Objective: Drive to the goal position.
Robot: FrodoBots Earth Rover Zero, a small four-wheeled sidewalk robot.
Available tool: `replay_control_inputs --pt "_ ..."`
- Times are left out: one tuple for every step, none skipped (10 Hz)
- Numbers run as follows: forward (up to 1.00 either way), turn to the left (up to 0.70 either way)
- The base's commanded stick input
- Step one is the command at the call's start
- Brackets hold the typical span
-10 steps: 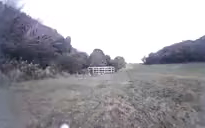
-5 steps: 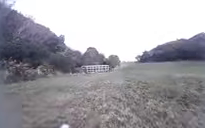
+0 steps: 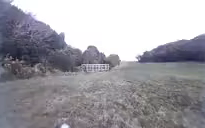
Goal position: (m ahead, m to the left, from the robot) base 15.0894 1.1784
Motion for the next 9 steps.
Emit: replay_control_inputs --pt "0.7 -0.15" --pt "0.7 -0.16" --pt "0.7 -0.16" --pt "0.7 -0.16" --pt "0.7 -0.1" --pt "0.7 0.0" --pt "0.7 -0.1" --pt "0.7 -0.15" --pt "0.7 -0.16"
